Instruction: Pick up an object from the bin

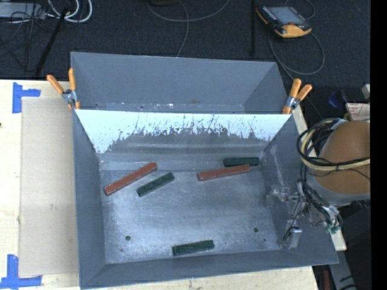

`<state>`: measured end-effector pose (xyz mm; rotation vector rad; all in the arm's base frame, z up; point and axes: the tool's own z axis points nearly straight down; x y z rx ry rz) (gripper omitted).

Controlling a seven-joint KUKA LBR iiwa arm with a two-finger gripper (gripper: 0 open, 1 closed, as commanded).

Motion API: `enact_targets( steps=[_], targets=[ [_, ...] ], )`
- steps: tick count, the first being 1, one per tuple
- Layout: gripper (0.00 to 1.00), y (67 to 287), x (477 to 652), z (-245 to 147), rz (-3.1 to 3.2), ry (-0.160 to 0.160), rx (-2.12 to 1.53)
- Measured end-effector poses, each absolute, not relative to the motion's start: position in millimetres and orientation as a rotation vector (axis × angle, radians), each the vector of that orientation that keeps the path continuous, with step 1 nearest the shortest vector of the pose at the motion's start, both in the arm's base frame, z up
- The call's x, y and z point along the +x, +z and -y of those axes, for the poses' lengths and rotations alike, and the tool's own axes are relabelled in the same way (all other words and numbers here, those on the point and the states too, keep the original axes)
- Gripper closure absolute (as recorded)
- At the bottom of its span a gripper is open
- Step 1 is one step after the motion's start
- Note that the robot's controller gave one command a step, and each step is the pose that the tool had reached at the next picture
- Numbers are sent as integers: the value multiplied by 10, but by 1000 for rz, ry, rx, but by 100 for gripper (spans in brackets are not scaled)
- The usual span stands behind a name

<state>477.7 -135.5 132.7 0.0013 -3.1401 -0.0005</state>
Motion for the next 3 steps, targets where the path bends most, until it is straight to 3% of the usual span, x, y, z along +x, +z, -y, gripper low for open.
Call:
enact_targets(
  steps=[1, 2, 3],
  targets=[
    [0, 1757, 5714, 1144, 3150, 1, 75],
    [0, 1447, 6036, 211, 3143, -8, 54],
    [0, 647, 6153, 153, 3134, -2, 101]
  ],
)
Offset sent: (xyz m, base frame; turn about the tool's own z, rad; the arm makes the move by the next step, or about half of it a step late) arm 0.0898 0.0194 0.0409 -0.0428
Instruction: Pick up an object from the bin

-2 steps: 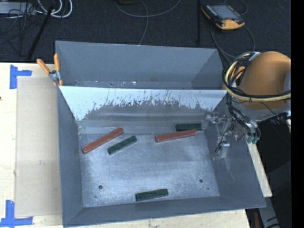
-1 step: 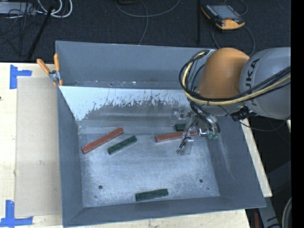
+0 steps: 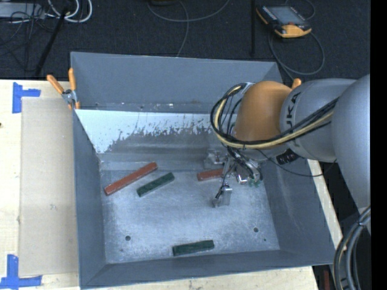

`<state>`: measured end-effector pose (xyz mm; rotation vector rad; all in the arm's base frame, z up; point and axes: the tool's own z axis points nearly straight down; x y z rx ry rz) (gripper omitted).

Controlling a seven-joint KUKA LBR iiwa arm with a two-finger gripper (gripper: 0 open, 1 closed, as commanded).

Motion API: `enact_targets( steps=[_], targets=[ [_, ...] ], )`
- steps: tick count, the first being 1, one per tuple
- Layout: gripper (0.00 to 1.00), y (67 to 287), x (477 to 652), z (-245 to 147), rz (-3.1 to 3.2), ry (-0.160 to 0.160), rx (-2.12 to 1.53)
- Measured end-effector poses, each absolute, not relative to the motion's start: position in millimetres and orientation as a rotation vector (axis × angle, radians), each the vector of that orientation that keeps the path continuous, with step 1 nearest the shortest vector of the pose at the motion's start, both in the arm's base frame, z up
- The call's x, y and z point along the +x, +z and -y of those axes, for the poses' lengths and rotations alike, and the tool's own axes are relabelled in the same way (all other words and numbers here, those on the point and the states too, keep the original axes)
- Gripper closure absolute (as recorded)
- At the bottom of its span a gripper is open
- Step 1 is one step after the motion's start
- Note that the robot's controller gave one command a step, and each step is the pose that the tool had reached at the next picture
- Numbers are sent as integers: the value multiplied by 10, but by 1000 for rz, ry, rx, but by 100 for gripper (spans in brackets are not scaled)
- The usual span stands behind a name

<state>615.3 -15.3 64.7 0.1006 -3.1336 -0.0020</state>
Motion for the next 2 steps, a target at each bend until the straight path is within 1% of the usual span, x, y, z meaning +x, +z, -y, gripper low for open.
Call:
enact_targets(
  steps=[1, 2],
  targets=[
    [100, 696, 6172, 152, 3140, 0, 105],
    [100, 2255, 6030, 506, 3150, 3, 102]
  ],
)
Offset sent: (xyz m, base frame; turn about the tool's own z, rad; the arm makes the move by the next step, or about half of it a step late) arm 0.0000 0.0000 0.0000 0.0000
